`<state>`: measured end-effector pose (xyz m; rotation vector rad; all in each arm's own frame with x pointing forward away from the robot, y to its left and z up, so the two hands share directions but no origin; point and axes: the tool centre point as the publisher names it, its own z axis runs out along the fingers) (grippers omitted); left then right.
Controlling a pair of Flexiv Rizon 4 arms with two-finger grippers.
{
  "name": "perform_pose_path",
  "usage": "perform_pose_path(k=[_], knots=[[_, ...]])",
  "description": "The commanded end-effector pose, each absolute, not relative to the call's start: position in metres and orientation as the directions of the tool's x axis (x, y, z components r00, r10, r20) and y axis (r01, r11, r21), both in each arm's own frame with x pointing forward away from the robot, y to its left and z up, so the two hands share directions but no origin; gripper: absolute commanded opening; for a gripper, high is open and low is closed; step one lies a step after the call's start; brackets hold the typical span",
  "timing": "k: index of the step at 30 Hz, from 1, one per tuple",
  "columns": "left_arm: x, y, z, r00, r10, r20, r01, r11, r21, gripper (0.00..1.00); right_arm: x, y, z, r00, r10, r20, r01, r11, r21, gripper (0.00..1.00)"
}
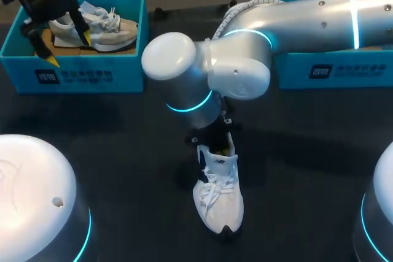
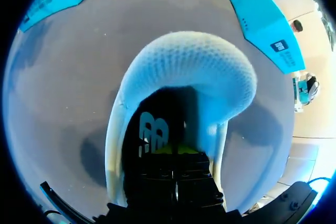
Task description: Take the shoe out of the shoebox, open the shoe tongue, remove and reinsert the insole, then place the shoe into the shoebox
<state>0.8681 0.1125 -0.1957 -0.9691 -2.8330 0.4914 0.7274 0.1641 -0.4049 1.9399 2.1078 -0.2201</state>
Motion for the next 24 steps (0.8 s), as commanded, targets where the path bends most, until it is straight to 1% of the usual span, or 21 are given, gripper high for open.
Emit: perform_pose_path(k=[1, 6, 9, 13, 18, 21, 24], knots=[[0.868, 0.113, -0.196, -0.790, 0.612, -0.003, 0.578, 0.745, -0.333, 1.00, 0.723, 0.160, -0.397, -0.078, 0.961, -0.264, 0.987, 0.112, 0.119, 0.00], [0.868, 0.113, -0.196, -0.790, 0.612, -0.003, 0.578, 0.745, -0.333, 1.00, 0.724, 0.173, -0.376, -0.109, 0.959, -0.260, 0.980, 0.147, 0.134, 0.00], [0.868, 0.113, -0.196, -0.790, 0.612, -0.003, 0.578, 0.745, -0.333, 1.00, 0.727, 0.180, -0.374, -0.132, 0.963, -0.235, 0.978, 0.165, 0.129, 0.00], [0.868, 0.113, -0.196, -0.790, 0.612, -0.003, 0.578, 0.745, -0.333, 1.00, 0.735, 0.186, -0.394, -0.172, 0.974, -0.146, 0.981, 0.183, 0.066, 0.00], [0.868, 0.113, -0.196, -0.790, 0.612, -0.003, 0.578, 0.745, -0.333, 1.00, 0.737, 0.186, -0.415, -0.176, 0.983, -0.060, 0.984, 0.176, -0.005, 0.00], [0.868, 0.113, -0.196, -0.790, 0.612, -0.003, 0.578, 0.745, -0.333, 1.00, 0.738, 0.183, -0.422, -0.173, 0.984, -0.034, 0.985, 0.173, -0.021, 0.00], [0.868, 0.113, -0.196, -0.790, 0.612, -0.003, 0.578, 0.745, -0.333, 1.00, 0.737, 0.182, -0.419, -0.173, 0.984, -0.035, 0.985, 0.172, -0.019, 0.00]])
